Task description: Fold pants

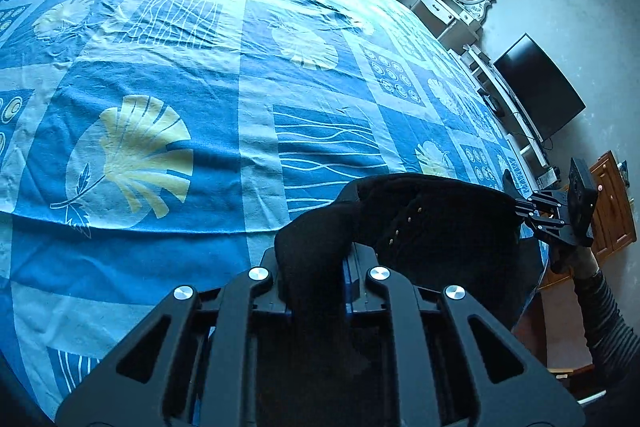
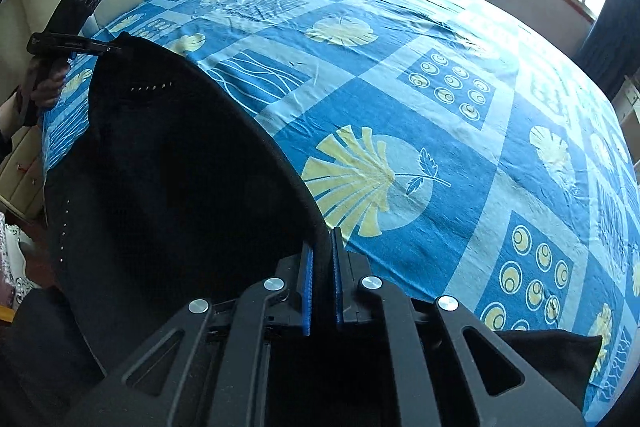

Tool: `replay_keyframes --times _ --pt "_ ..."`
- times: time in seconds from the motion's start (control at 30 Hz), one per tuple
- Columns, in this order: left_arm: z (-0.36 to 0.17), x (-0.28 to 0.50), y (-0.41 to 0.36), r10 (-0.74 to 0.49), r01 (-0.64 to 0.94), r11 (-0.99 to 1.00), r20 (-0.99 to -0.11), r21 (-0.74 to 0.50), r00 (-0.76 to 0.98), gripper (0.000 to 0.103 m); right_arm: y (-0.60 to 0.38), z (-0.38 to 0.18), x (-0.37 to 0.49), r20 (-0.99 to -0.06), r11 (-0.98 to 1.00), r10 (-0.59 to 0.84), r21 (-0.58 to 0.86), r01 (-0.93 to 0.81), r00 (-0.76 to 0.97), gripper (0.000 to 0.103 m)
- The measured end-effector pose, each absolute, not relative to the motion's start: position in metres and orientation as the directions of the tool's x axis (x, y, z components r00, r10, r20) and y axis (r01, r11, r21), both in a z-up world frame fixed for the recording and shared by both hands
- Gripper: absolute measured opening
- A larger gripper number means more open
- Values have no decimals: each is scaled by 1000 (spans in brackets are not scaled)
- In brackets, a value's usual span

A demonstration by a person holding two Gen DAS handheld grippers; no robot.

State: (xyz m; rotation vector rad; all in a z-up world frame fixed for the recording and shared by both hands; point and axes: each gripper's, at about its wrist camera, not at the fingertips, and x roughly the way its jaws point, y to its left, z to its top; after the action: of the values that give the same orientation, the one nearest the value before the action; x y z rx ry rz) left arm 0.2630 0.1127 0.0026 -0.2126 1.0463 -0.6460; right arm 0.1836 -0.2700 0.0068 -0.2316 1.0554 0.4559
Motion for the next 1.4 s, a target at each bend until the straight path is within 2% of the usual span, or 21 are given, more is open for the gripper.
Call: replay_keyframes --times 0.47,0.63,0.8,0.97,1.17,1.27,1.33,1.4 --pt "18 191 118 -583 438 797 -717 -416 382 16 -254 9 111 -844 898 169 -82 -433 509 8" --pt "11 172 123 -579 433 801 -720 -413 384 17 -253 -1 91 -842 905 157 -87 -416 517 8" --pt "17 169 128 -605 427 788 -682 -443 410 20 -252 -9 79 -846 912 151 -81 -402 512 8" --pt "18 149 121 -585 479 793 -689 -376 428 20 -251 -11 65 -836 914 146 -91 -396 529 8" --pt "9 127 146 -589 437 801 -670 -410 451 23 -247 -18 39 -833 899 112 -147 -413 541 8" --pt "-2 116 156 -592 408 802 -674 -437 442 30 -245 -25 26 -839 892 98 -165 -421 536 8" --pt "-12 108 161 -583 379 810 -685 -448 437 47 -242 -32 19 -844 885 85 -180 -429 530 8" --pt "-22 103 166 -580 346 814 -692 -467 430 56 -239 -38 12 -847 880 70 -197 -433 527 8"
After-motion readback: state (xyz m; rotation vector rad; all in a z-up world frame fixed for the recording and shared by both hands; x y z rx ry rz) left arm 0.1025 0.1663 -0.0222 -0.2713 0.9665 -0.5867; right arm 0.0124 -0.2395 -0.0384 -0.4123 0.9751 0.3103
